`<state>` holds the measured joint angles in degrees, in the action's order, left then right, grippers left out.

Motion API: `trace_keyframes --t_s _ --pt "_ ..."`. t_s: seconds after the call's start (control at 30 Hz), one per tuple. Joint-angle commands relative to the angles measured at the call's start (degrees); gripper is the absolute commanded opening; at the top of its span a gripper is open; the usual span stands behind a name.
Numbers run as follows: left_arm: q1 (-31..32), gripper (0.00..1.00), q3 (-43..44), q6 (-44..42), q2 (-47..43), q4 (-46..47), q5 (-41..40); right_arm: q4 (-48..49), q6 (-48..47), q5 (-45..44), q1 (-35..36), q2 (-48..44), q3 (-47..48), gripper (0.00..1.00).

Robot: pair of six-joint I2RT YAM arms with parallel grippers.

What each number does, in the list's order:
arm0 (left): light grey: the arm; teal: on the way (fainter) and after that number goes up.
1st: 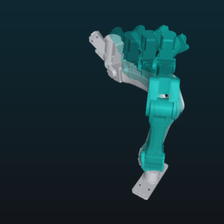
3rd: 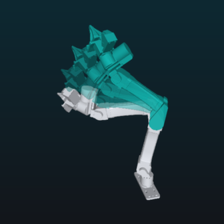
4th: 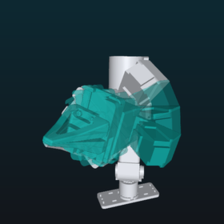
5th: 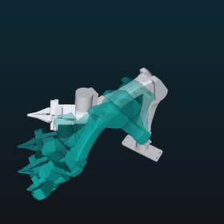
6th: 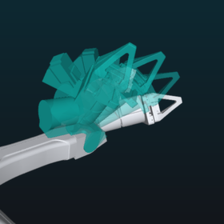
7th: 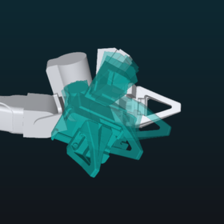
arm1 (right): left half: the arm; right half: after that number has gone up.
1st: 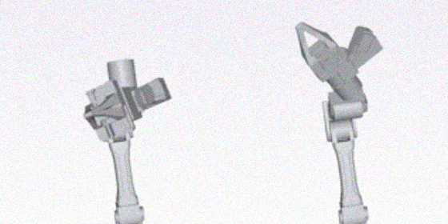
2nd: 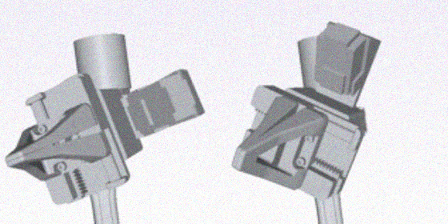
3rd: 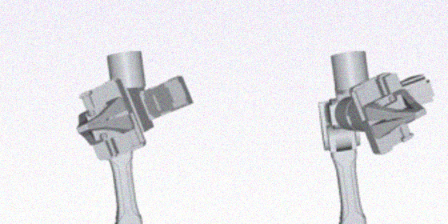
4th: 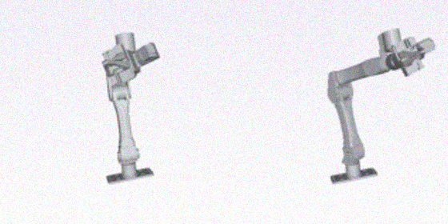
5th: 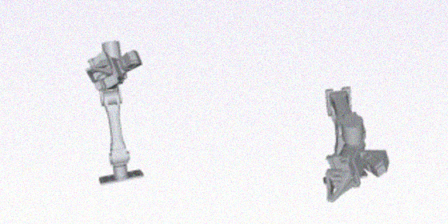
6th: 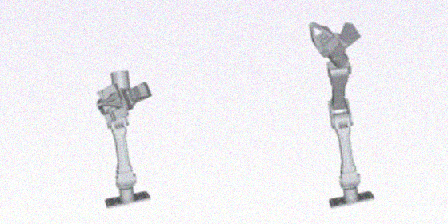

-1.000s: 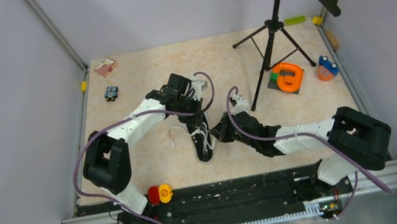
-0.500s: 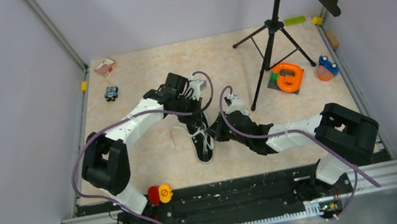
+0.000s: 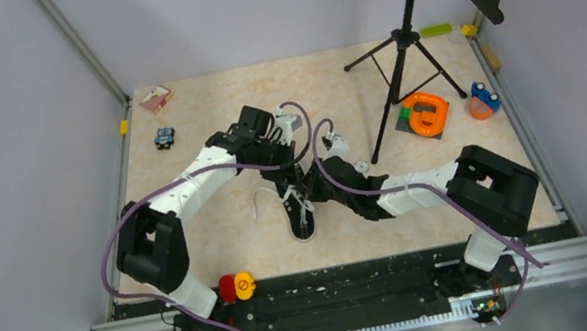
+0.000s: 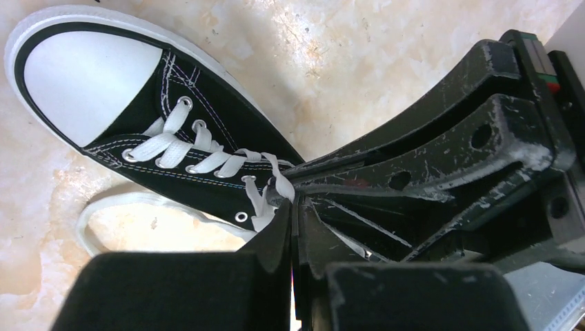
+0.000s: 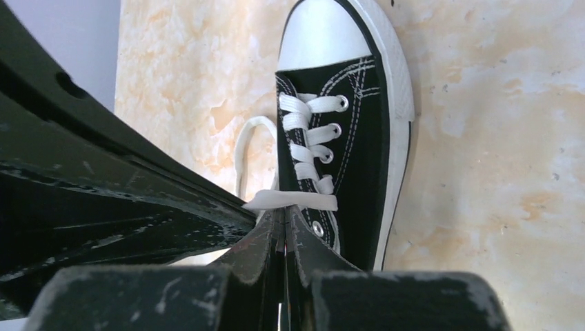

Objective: Tie the shoes
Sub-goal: Cross the shoelace with the shoelace.

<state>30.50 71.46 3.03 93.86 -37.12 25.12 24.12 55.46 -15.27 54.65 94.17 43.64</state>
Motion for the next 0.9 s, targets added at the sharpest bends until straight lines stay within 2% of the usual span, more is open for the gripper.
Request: trace_keyframes --t_s 0.0,0.33,0.87 --pt "-0.35 0.0 0.05 0.16 -1.81 1.5 2.22 -0.55 3.97 -0.35 -0.34 0.55 1.68 0.0" --pt "-0.63 0.0 -1.48 0.48 -2.34 3.06 3.73 -3.11 9.75 -1.39 -1.37 1.78 2.57 0.0" --pt "-0.88 0.0 -2.69 1.05 -1.37 3.62 4.31 14.37 19.83 1.73 -4.02 4.35 -2.1 0.0"
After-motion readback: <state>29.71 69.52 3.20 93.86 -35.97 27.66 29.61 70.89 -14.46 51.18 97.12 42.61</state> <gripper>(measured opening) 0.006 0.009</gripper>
